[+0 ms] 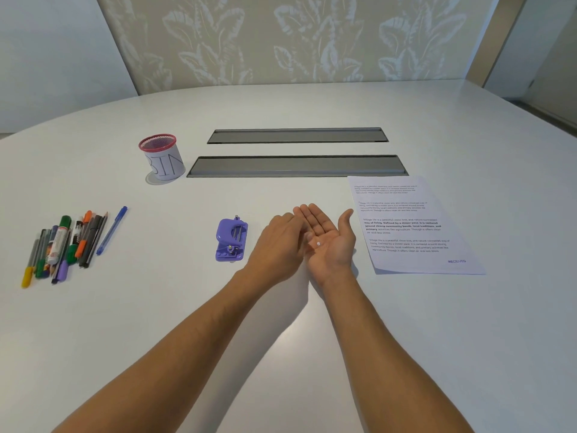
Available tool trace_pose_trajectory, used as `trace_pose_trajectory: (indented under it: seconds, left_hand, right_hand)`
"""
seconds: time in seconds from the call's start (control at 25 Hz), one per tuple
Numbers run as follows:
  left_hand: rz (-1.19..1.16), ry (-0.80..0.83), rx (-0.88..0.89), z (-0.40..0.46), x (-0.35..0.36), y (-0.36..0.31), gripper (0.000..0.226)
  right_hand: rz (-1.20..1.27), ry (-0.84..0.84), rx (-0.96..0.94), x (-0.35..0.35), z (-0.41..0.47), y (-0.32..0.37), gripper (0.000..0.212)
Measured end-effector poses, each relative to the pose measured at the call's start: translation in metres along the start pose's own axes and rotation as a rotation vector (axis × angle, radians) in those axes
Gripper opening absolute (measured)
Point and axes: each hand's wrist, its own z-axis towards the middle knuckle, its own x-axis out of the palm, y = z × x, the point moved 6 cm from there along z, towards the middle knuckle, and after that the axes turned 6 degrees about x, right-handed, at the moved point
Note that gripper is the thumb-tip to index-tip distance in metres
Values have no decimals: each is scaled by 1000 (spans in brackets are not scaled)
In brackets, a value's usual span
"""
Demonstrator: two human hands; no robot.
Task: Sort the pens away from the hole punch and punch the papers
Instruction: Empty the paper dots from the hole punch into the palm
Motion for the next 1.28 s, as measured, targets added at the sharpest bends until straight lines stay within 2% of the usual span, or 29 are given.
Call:
trace_pose_trajectory:
  seconds: [0.24, 0.84, 1.04, 1.28]
  left_hand:
    - [-61, -52, -9, 16, 6, -12, 18]
    - [12, -112, -38, 24, -18, -3, 13]
    - [9, -131, -62, 19, -26, 13, 23]
    - [4, -194, -186, 5, -51, 51, 36]
  right_hand:
    - [-87, -29, -16, -4, 1, 3, 75]
    - [30, -52, 16, -4, 3, 1, 72]
    - [89, -42, 22, 1, -1, 2, 75]
    - [255, 25, 12, 3, 3, 3, 73]
